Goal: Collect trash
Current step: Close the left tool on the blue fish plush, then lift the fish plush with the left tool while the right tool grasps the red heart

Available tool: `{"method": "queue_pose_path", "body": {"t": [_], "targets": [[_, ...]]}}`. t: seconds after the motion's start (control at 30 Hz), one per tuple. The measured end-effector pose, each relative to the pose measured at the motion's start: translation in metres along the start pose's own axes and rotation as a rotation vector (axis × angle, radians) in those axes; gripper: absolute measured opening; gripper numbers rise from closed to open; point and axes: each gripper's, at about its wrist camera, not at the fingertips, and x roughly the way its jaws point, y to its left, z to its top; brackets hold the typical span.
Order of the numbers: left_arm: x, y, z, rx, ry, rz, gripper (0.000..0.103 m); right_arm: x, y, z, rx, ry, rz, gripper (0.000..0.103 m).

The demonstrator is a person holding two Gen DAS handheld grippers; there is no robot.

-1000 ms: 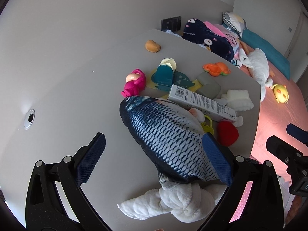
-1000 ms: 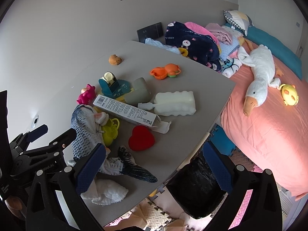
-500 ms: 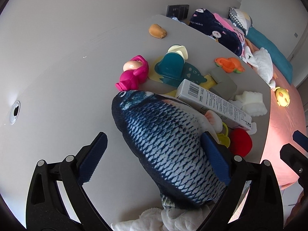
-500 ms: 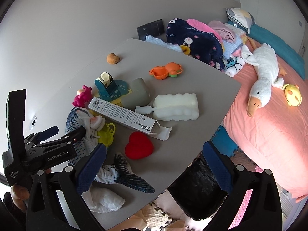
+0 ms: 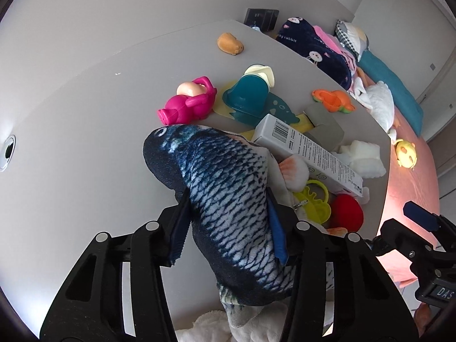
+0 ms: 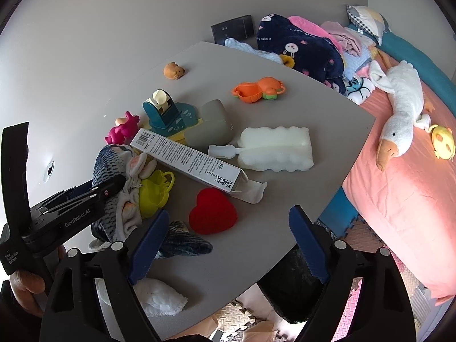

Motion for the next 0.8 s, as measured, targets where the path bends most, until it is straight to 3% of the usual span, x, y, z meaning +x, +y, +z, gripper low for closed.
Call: {"method": "queue_pose_path", "body": {"t": [0.17, 0.4, 0.53, 0.8], "targets": [[-0.015, 0.004, -0.001, -0.008, -0.071, -0.042, 0.038, 0.004, 0.001, -0.001, -0.001, 0.011, 0.019, 0.085], [-0.054, 0.020, 0.003, -0.007, -0.181, -0.010, 0.036, 0.005, 0.001, -0.002, 0.002, 0.008, 0.027, 0.085], [-0.073, 0.032, 0.004, -0.019, -0.217, 0.026, 0.036, 0.022, 0.002, -0.005, 0.001, 0.049, 0.028, 0.066], [-0.103, 0.052, 0.001, -0.066, -0.273, 0.061, 0.037, 0.041, 0.011, -0.004, -0.039, 0.064, 0.016, 0.058]]}}
